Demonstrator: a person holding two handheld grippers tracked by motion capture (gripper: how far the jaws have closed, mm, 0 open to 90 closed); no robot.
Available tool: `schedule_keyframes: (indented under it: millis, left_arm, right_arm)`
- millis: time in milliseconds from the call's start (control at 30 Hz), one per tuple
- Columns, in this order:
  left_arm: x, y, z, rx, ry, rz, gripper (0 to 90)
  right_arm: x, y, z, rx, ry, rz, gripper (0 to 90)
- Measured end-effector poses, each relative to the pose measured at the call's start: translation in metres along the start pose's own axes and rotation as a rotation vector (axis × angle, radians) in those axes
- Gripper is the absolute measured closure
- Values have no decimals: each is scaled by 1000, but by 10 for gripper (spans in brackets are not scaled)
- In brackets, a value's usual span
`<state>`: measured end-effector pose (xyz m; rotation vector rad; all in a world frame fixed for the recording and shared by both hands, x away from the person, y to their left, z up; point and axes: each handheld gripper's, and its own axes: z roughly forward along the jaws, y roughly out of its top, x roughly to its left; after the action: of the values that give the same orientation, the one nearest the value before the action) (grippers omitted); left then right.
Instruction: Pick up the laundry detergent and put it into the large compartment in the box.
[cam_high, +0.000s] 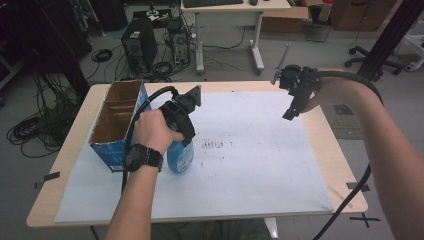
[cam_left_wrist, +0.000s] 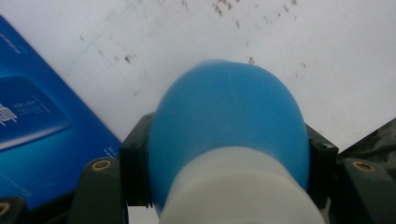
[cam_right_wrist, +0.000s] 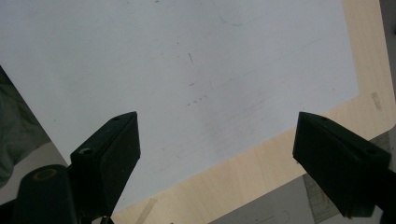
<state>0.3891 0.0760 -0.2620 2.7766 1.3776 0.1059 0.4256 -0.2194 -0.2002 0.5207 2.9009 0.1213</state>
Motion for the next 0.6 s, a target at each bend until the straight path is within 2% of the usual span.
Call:
schedule_keyframes:
  millis: [533, 600]
  left_arm:
    - [3, 2, -27, 12, -9, 2, 376]
    - [3, 2, -32, 5, -12, -9, 376]
  right_arm:
    - [1, -1, -6, 3, -11, 8, 149]
    - [0, -1, -6, -2, -12, 6, 149]
